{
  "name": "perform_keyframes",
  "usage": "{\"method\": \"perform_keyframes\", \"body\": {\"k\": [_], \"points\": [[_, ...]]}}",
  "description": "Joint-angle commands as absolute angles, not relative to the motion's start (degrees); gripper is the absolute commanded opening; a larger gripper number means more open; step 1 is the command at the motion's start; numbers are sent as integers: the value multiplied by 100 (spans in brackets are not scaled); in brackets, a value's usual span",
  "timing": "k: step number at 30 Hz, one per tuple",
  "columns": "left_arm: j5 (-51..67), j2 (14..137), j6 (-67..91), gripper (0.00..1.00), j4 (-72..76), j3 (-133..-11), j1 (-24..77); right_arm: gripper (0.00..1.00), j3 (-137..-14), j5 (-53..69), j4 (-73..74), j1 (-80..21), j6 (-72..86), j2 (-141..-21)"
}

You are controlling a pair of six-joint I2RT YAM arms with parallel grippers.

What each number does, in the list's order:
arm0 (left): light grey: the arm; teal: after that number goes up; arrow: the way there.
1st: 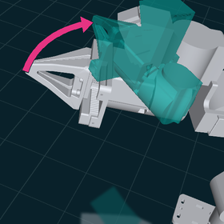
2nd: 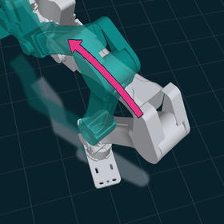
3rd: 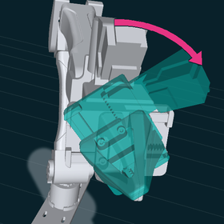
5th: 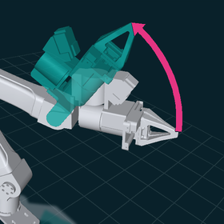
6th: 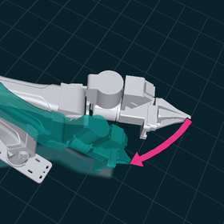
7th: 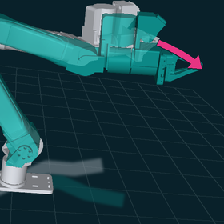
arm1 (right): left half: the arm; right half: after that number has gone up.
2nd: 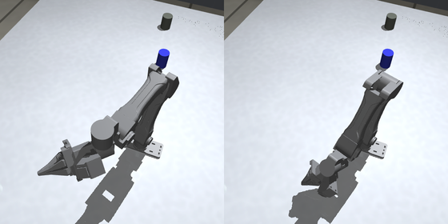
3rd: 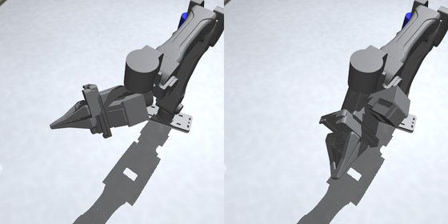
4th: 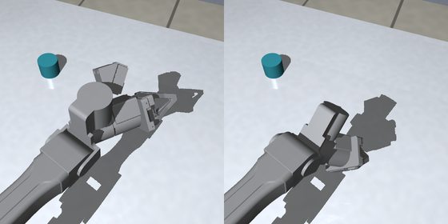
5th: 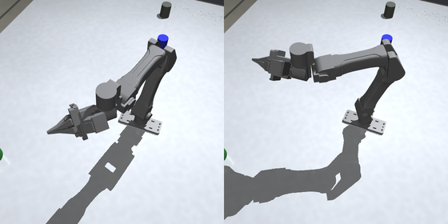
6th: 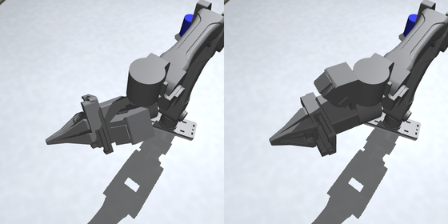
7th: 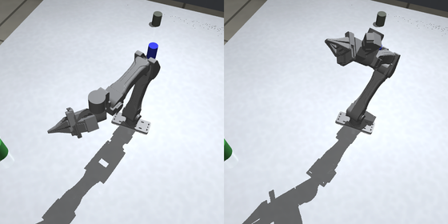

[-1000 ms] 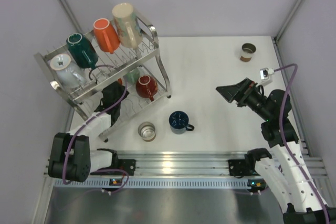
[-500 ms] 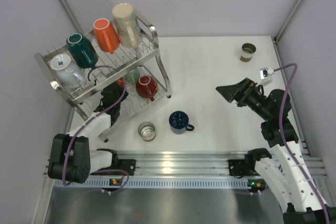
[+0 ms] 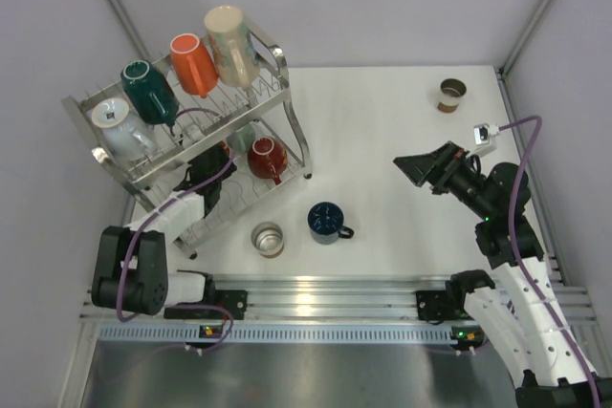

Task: Load the cups into the dish rack
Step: Place the cup upside down on the dish rack

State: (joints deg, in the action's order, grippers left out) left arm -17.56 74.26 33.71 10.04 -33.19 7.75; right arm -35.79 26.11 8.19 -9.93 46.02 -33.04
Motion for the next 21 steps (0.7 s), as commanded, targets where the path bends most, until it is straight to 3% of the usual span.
{"method": "perform_keyframes", "body": {"k": [1, 8, 13, 16, 21], "points": [[-1828, 7681, 3103, 43, 897, -3603, 738, 99, -3726, 2549, 492, -932, 4491, -3270], [-1907, 7980, 3129, 40, 519, -3814, 738, 100, -3771, 2470, 624, -932, 4377, -3234], [-1863, 7989, 3295, 18, 457, -3876, 738, 99, -3779, 2461, 624, -931, 4377, -3234], [-1776, 7919, 3463, 0, 457, -3876, 738, 99, -3779, 2444, 624, -932, 4368, -3234], [-1679, 7866, 3621, 0, 413, -3902, 738, 99, -3841, 2435, 694, -932, 4324, -3226]]}}
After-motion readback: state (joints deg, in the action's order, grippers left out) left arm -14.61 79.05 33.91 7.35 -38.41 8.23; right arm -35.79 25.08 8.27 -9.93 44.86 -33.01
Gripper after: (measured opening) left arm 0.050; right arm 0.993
